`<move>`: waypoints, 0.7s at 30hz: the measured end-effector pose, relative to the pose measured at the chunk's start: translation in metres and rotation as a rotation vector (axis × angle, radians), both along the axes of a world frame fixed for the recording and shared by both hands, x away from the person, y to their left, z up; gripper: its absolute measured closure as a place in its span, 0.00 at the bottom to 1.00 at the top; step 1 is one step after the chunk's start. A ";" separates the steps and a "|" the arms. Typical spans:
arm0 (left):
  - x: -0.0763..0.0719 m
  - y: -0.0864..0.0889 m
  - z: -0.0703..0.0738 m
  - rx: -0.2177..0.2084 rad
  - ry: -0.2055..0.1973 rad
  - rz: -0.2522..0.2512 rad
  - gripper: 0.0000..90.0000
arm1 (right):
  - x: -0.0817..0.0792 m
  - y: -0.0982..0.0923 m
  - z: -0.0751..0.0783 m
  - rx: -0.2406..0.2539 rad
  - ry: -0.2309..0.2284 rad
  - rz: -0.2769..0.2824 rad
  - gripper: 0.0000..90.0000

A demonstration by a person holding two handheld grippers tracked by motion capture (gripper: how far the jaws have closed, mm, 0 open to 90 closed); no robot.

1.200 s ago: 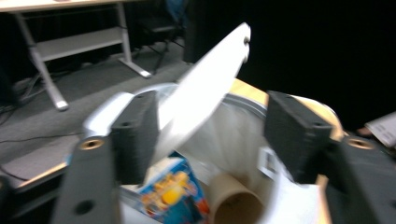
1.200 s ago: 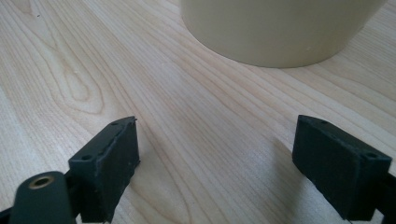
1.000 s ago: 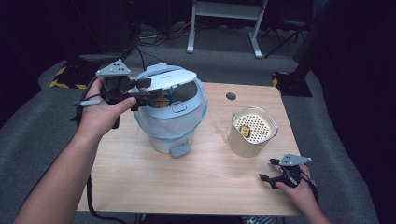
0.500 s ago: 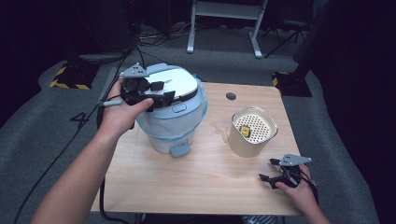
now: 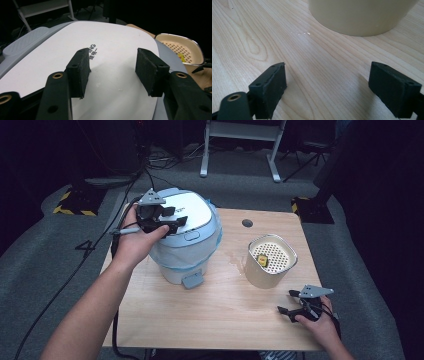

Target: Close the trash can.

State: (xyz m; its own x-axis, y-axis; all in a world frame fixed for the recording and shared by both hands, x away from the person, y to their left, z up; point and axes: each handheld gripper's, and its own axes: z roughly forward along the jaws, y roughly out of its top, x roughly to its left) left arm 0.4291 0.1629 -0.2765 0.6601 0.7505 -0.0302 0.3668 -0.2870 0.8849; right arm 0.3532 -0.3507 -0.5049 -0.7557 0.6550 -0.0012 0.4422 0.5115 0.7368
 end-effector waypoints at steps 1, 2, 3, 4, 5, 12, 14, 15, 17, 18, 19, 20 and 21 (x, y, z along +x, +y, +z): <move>0.000 0.000 0.000 0.000 -0.003 0.002 0.50 | 0.000 0.000 0.000 0.000 0.000 0.000 0.16; 0.000 0.000 -0.001 -0.002 -0.003 0.004 0.50 | 0.000 0.000 0.000 0.000 0.000 0.000 0.16; -0.001 0.000 -0.001 -0.004 -0.005 0.005 0.50 | 0.000 0.000 0.000 0.000 0.000 0.000 0.16; -0.001 -0.001 -0.001 -0.005 -0.007 0.004 0.50 | 0.000 0.000 0.000 0.000 0.000 0.000 0.16; 0.000 -0.001 -0.002 -0.006 -0.010 0.004 0.50 | 0.000 0.000 0.000 0.000 0.000 0.000 0.16; -0.001 -0.003 -0.003 0.001 -0.018 0.013 0.50 | 0.000 0.000 0.000 0.000 0.000 0.000 0.16; -0.001 -0.004 -0.002 0.005 -0.011 0.017 0.50 | 0.000 0.000 0.000 0.000 0.000 0.000 0.16; -0.001 -0.004 -0.001 0.009 -0.008 0.016 0.50 | 0.000 0.000 0.000 0.000 -0.001 0.000 0.16; -0.001 -0.005 0.000 0.022 -0.002 0.019 0.50 | 0.000 0.000 0.000 0.000 -0.001 0.001 0.16; -0.001 -0.006 0.001 0.026 0.000 0.024 0.50 | 0.000 0.000 0.000 -0.001 -0.001 0.001 0.16; -0.001 -0.007 0.001 0.034 0.005 0.025 0.51 | 0.000 0.000 0.000 0.000 -0.001 0.001 0.16; -0.001 -0.008 0.002 0.035 0.006 0.032 0.51 | 0.000 0.000 0.000 0.000 -0.001 0.000 0.16; -0.001 -0.008 0.003 0.041 0.012 0.038 0.51 | 0.000 0.000 0.000 0.000 -0.001 0.001 0.16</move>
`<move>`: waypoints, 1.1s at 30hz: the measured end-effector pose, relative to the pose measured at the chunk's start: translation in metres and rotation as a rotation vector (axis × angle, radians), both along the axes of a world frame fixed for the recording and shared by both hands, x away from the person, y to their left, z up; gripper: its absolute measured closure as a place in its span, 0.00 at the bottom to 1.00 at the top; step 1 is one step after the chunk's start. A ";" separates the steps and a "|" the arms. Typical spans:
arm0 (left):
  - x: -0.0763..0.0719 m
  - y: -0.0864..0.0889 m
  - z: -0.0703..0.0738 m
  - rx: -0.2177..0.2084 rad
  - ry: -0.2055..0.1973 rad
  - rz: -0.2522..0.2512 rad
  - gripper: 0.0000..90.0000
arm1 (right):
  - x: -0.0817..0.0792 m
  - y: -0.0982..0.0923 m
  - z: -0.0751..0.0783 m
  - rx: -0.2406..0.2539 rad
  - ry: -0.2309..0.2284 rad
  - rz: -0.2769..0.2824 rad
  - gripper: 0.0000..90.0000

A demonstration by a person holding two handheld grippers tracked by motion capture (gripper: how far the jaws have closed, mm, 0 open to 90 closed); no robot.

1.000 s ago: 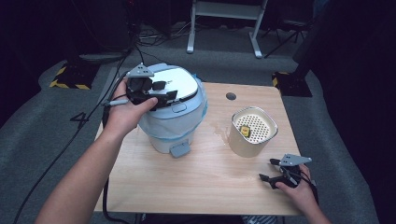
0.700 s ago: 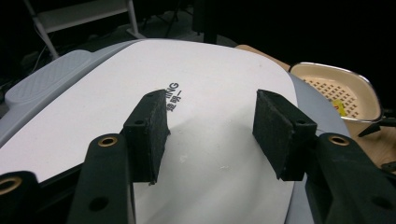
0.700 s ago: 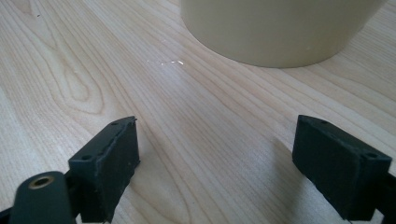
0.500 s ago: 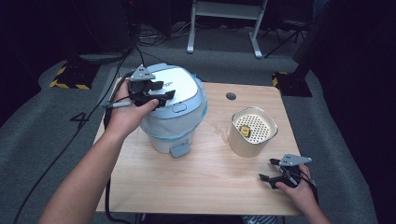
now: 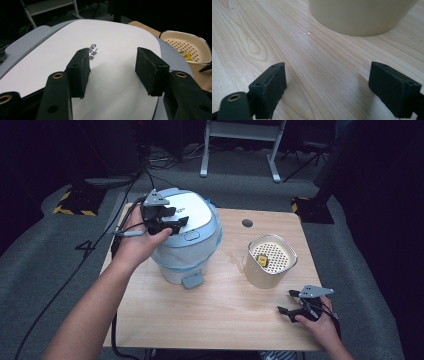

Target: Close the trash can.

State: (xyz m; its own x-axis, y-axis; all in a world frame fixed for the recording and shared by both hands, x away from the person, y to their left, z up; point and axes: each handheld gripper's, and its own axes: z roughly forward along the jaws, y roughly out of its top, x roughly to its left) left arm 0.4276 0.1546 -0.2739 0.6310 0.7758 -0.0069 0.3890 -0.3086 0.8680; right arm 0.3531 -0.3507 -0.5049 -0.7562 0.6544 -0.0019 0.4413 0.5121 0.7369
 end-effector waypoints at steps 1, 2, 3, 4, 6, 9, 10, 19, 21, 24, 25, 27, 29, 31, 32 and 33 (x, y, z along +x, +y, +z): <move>0.000 -0.001 0.001 0.009 0.004 0.003 0.51 | 0.000 0.000 0.000 0.000 0.000 0.001 0.16; 0.000 -0.002 0.002 0.017 0.007 0.004 0.52 | 0.000 0.000 0.000 0.000 0.000 0.001 0.16; 0.000 -0.002 0.002 0.021 0.011 0.004 0.52 | 0.000 0.000 0.000 0.000 0.000 0.001 0.16; 0.000 -0.003 0.002 0.015 0.006 0.008 0.52 | 0.000 0.000 0.000 0.000 0.000 0.000 0.16; 0.000 -0.004 0.002 0.059 0.012 0.006 0.52 | 0.000 0.000 0.000 0.000 0.000 0.001 0.16; -0.001 -0.006 0.000 0.050 -0.010 0.008 0.55 | 0.000 0.000 0.000 -0.001 -0.001 0.002 0.17; -0.001 -0.006 0.000 0.047 -0.009 0.006 0.55 | 0.000 0.000 0.000 -0.001 -0.001 0.002 0.17; 0.006 0.004 -0.005 -0.038 -0.020 -0.005 0.42 | 0.000 0.000 0.000 0.000 0.000 0.002 0.17; 0.007 0.008 -0.004 -0.093 -0.024 -0.007 0.39 | 0.000 0.000 0.000 0.000 0.000 0.001 0.17; 0.005 0.013 0.001 -0.136 -0.036 -0.017 0.39 | 0.000 0.000 0.000 0.000 0.000 0.002 0.17; 0.003 0.013 0.002 -0.141 -0.041 -0.018 0.39 | 0.000 0.000 0.000 0.001 0.000 0.001 0.17; -0.002 0.013 0.006 -0.130 -0.055 -0.027 0.38 | 0.000 0.000 0.000 0.000 0.001 0.002 0.17; -0.008 0.013 0.008 -0.130 -0.065 -0.034 0.38 | 0.000 0.000 0.000 0.000 0.001 0.002 0.17; -0.017 0.013 0.010 -0.121 -0.071 -0.047 0.38 | 0.000 0.000 0.000 0.000 0.001 0.001 0.17; -0.020 0.013 0.010 -0.119 -0.073 -0.050 0.37 | 0.001 0.000 0.000 0.000 0.001 0.005 0.17; -0.025 0.013 0.011 -0.109 -0.075 -0.060 0.37 | 0.001 0.000 0.000 -0.001 0.000 0.010 0.17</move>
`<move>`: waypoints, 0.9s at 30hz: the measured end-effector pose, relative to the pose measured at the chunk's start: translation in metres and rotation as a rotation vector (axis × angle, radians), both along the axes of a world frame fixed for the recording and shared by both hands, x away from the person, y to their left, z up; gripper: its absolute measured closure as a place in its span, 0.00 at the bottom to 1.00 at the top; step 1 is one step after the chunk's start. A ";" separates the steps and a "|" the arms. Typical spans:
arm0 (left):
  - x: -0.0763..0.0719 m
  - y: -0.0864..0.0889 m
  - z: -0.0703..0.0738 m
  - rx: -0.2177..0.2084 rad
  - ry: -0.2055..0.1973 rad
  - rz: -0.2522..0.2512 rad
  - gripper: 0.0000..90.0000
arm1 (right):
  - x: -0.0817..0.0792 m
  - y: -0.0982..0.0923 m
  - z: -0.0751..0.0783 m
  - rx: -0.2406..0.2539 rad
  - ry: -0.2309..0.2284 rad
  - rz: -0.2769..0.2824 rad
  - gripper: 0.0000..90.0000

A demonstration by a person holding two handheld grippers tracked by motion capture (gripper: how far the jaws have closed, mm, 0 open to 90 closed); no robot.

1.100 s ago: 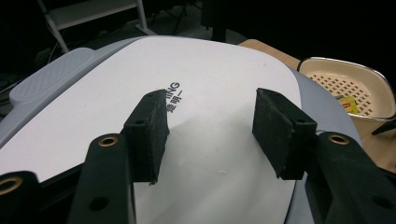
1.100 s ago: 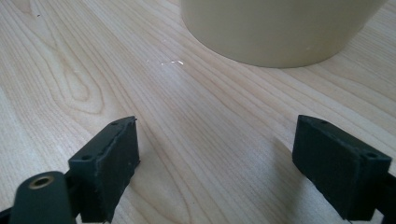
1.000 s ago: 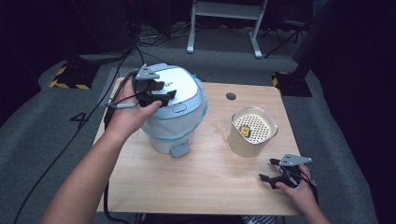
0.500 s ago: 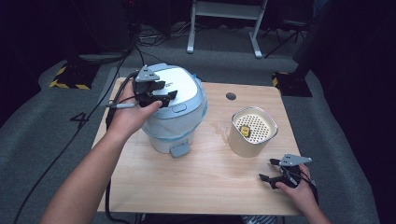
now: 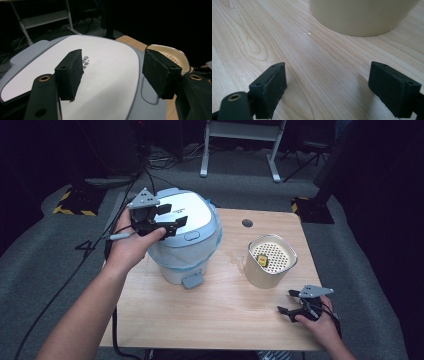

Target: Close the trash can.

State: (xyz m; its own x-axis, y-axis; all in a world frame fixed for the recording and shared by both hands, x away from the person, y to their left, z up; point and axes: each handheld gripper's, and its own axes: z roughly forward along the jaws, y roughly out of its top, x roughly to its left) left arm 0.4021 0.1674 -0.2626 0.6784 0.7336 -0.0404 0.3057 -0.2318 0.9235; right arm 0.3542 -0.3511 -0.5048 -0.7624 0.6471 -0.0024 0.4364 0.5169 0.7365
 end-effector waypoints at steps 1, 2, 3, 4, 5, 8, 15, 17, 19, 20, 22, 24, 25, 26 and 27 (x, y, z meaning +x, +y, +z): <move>-0.004 0.000 0.001 0.006 -0.001 -0.007 0.37 | 0.001 0.000 0.000 0.001 0.001 0.004 0.17; -0.009 0.000 0.001 0.011 -0.004 -0.012 0.37 | 0.001 0.000 0.000 0.000 0.001 0.006 0.17; -0.015 0.001 0.003 0.014 -0.010 -0.022 0.37 | 0.002 0.000 0.000 -0.001 0.002 0.006 0.17; -0.019 0.002 0.003 0.010 -0.015 -0.025 0.37 | 0.002 0.000 0.000 0.001 0.002 0.005 0.17; -0.024 0.003 0.003 0.011 -0.018 -0.027 0.37 | 0.002 0.000 0.000 0.001 0.002 0.004 0.17; -0.038 0.006 0.001 0.024 -0.016 -0.036 0.37 | 0.003 0.001 0.000 0.001 0.001 0.003 0.17; -0.068 0.017 -0.015 0.020 -0.007 -0.029 0.36 | 0.004 0.002 0.000 -0.002 0.000 -0.002 0.17; -0.073 0.019 -0.019 0.018 -0.007 -0.025 0.36 | 0.004 0.002 0.000 -0.001 0.000 -0.005 0.17; -0.079 0.024 -0.026 0.023 -0.002 -0.020 0.36 | 0.004 0.003 0.000 0.000 0.001 -0.007 0.17; -0.082 0.026 -0.029 0.023 0.000 -0.017 0.36 | 0.004 0.003 0.000 0.000 0.002 -0.008 0.17; -0.086 0.029 -0.035 0.016 0.001 -0.011 0.36 | 0.005 0.003 0.000 -0.001 0.001 -0.010 0.17; -0.090 0.033 -0.040 0.013 0.004 -0.007 0.36 | 0.005 0.004 0.000 0.000 0.000 -0.012 0.17; -0.092 0.035 -0.043 0.014 0.005 -0.005 0.36 | 0.005 0.004 0.000 0.000 0.000 -0.012 0.17; -0.094 0.036 -0.045 0.015 0.005 -0.006 0.36 | 0.005 0.004 0.000 0.000 0.000 -0.012 0.17; -0.096 0.037 -0.048 0.019 0.005 -0.005 0.36 | 0.005 0.004 0.000 0.000 0.000 -0.012 0.17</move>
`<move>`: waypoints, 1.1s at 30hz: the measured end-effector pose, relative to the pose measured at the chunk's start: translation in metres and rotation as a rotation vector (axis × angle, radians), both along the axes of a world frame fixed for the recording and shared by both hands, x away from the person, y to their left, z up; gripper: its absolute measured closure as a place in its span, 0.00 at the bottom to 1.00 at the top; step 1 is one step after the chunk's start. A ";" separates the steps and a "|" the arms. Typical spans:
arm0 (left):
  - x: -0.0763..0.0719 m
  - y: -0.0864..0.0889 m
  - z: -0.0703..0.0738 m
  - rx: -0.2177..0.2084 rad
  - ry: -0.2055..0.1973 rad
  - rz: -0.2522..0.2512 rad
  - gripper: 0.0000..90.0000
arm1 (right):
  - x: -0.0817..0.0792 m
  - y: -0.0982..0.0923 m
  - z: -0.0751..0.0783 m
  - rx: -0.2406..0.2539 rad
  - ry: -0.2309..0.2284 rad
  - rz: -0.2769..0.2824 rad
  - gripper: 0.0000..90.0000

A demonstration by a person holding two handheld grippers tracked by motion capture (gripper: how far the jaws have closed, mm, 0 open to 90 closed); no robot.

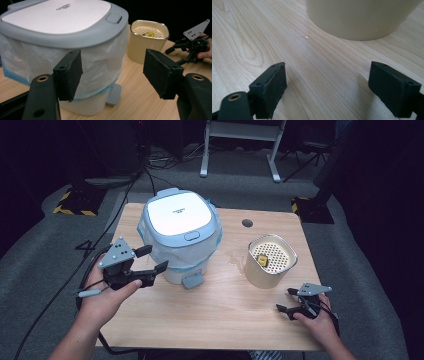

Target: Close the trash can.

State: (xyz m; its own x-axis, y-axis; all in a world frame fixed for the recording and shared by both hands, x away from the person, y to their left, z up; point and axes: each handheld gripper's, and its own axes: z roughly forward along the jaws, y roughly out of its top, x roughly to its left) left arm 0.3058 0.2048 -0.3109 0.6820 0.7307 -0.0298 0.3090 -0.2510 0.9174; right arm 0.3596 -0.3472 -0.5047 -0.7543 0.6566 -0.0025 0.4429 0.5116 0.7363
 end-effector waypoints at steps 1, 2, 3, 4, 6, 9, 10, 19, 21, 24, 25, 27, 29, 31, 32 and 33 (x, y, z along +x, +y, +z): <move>-0.002 0.002 -0.004 0.007 -0.002 0.002 0.35 | 0.000 0.000 0.000 0.000 0.000 0.000 0.17; -0.003 0.003 -0.007 0.013 0.000 0.005 0.35 | 0.000 0.000 0.000 0.000 0.000 0.000 0.17; -0.004 0.004 -0.011 0.014 0.004 0.005 0.35 | 0.000 0.000 0.000 0.000 -0.001 0.000 0.17; -0.004 0.005 -0.013 0.015 0.005 0.006 0.35 | 0.000 0.000 0.000 0.000 -0.001 0.000 0.17; -0.004 0.008 -0.021 0.013 0.012 0.017 0.35 | 0.000 0.000 0.000 0.000 -0.001 0.000 0.17; -0.003 0.014 -0.031 0.034 0.012 0.041 0.35 | 0.000 0.000 0.000 0.000 -0.001 0.000 0.17; -0.003 0.014 -0.031 0.034 0.012 0.041 0.35 | 0.000 0.000 0.000 0.000 -0.001 0.000 0.17; 0.000 0.023 -0.075 0.046 0.059 0.067 0.34 | 0.000 0.000 0.000 0.000 -0.001 0.000 0.17; 0.001 0.025 -0.083 0.043 0.071 0.070 0.33 | 0.000 0.000 0.000 0.000 -0.001 0.000 0.17; 0.002 0.026 -0.095 0.040 0.090 0.080 0.33 | 0.000 0.000 0.000 0.000 -0.001 0.000 0.17; 0.002 0.027 -0.099 0.042 0.097 0.081 0.33 | 0.000 0.000 0.000 0.000 -0.001 0.000 0.17; 0.002 0.028 -0.106 0.046 0.108 0.085 0.33 | 0.000 0.000 0.000 0.000 -0.001 0.000 0.17; 0.003 0.029 -0.114 0.053 0.118 0.091 0.33 | 0.000 0.000 0.000 0.000 -0.001 0.000 0.17; 0.004 0.031 -0.123 0.056 0.134 0.095 0.32 | 0.000 0.000 0.000 0.000 -0.001 0.000 0.17; 0.004 0.031 -0.126 0.055 0.141 0.093 0.32 | 0.000 0.000 0.000 0.000 -0.001 0.000 0.17; 0.005 0.031 -0.130 0.052 0.149 0.095 0.32 | 0.000 0.000 0.000 0.000 -0.001 0.000 0.17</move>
